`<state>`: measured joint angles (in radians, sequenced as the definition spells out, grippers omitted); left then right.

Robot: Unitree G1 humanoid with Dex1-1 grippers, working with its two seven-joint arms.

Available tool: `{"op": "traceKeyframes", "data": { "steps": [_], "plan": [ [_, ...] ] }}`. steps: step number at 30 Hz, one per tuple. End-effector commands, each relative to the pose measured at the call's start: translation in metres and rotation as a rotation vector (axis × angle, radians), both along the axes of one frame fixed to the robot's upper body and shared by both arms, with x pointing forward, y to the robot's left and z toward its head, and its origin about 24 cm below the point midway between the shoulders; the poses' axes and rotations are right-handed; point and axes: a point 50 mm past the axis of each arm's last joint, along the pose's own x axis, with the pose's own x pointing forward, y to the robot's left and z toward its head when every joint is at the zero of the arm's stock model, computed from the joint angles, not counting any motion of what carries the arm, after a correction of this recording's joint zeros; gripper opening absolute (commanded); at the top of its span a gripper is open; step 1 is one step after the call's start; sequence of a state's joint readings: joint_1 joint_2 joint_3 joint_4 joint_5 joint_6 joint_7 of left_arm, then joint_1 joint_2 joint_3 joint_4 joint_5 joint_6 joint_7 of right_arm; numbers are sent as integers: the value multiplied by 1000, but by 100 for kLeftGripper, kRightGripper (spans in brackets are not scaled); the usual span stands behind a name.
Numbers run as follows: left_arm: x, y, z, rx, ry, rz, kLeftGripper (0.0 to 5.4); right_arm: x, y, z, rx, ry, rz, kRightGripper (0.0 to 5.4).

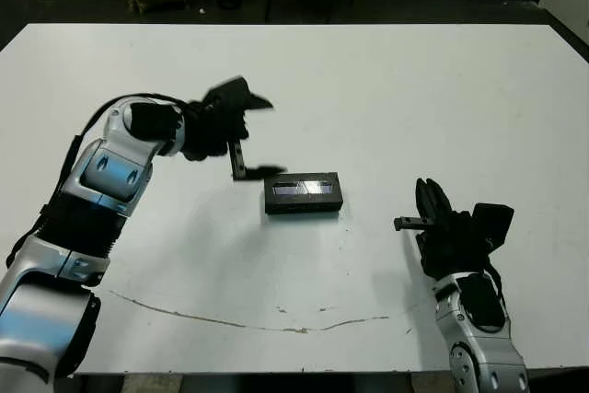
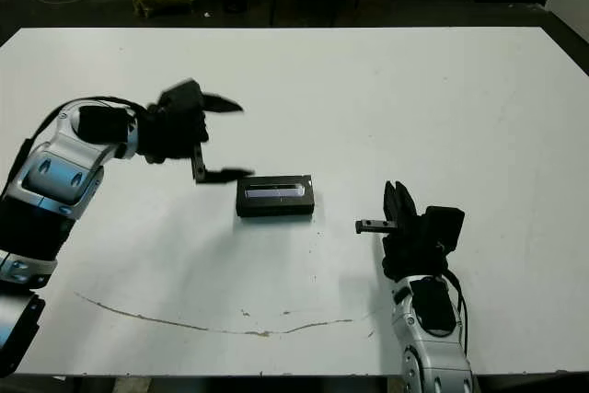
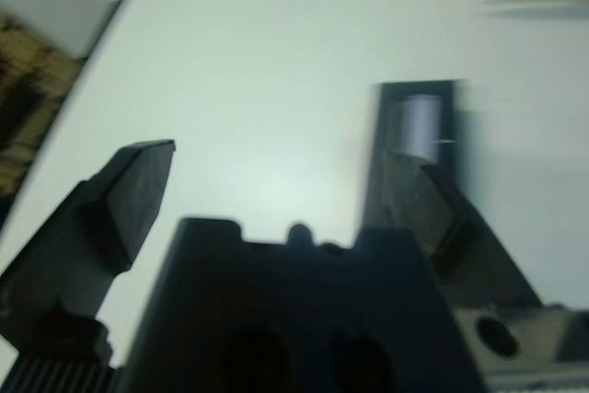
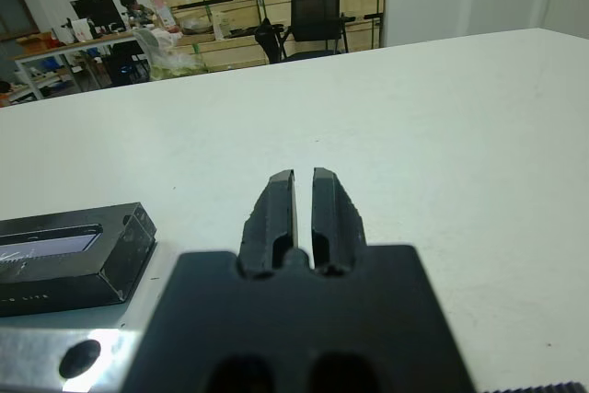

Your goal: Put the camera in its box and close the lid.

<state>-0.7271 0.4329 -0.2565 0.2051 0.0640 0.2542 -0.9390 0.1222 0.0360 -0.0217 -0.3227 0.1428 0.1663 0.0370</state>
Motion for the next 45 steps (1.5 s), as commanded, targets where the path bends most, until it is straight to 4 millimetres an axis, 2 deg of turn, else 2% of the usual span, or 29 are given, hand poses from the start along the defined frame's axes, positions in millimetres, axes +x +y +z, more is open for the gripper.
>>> {"op": "traceKeyframes", "data": {
  "steps": [1, 4, 7, 12, 20, 27, 34, 38, 45],
  "plan": [
    [-2, 8, -10, 40, -20, 83, 539, -1, -2, -4, 0, 34, -6, 0],
    [-7, 3, -17, -69, -39, 147, 539, -1, -2, -4, -5, 30, -3, 0],
    [-19, -10, -30, -300, -14, 249, 498, -1, -2, -5, 1, 29, 0, 0],
    [-41, -29, -46, -455, 36, 231, 377, -1, -2, -5, -3, 30, -4, 0],
    [-78, -54, -65, -536, 214, 156, 176, -2, -2, -5, 4, 29, -4, 0],
    [-82, -58, -76, -554, 257, 282, 2, -1, -2, -6, 1, 23, -3, 0],
    [-81, -66, -82, -570, 206, 421, 1, -1, -1, -7, 17, 35, 0, 0],
    [-77, -72, -87, -550, 146, 448, 1, -2, -1, -7, 21, 37, 1, 0],
    [-70, -81, -94, -548, 165, 453, 1, -2, -2, -7, 14, 31, 2, 0]
  ]
}}
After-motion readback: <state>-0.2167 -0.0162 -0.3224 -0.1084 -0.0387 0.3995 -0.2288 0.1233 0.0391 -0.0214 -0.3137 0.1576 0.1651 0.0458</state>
